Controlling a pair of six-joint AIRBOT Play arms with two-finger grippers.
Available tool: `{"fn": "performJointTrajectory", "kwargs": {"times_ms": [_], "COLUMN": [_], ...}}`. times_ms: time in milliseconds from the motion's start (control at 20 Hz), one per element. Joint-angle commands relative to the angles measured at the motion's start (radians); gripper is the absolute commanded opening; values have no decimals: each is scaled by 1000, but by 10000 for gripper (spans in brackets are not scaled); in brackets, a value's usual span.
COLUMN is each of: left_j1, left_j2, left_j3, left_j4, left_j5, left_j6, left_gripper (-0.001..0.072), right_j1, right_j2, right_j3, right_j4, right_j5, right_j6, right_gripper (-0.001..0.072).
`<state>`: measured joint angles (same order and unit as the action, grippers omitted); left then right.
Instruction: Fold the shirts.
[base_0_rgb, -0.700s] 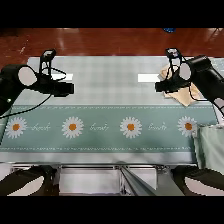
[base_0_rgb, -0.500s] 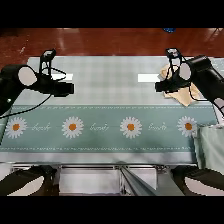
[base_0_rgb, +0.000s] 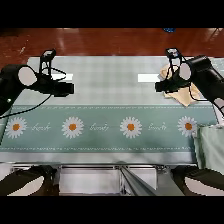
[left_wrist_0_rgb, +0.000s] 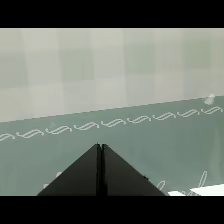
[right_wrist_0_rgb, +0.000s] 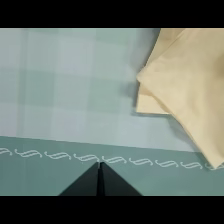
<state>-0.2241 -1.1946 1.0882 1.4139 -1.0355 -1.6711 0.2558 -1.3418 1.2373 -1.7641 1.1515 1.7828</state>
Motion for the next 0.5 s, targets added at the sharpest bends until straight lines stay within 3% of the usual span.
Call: {"fn": "performJointTrajectory", "kwargs": {"times_ms": [0, 100, 250, 300, 350, 400, 450], "left_j1": [-1, -1, 0, 1, 0, 0, 1], "left_j2": [0, 0, -1, -4, -10, -19, -25], "left_j3": [0, 0, -1, -1, -1, 0, 0], "left_j4": [0, 0, 1, 1, 1, 2, 2], "left_j5": [13, 24, 103, 151, 206, 262, 306], "left_j6": [0, 0, 0, 0, 1, 0, 0], "left_gripper": [23, 22, 26, 128, 373, 507, 507], "right_j1": [1, 1, 1, -2, -11, -36, -75], "right_j2": [-1, -1, -1, -4, -9, -19, -34], "right_j3": [0, 0, 0, 0, 0, 0, 4], "right_j4": [1, 0, -60, -145, -233, -331, -408], "right_j5": [-22, -56, -229, -311, -392, -465, -496], "right_j6": [0, 0, 0, 13, 52, 147, 267], "right_gripper": [22, 22, 46, 241, 418, 410, 410]}}
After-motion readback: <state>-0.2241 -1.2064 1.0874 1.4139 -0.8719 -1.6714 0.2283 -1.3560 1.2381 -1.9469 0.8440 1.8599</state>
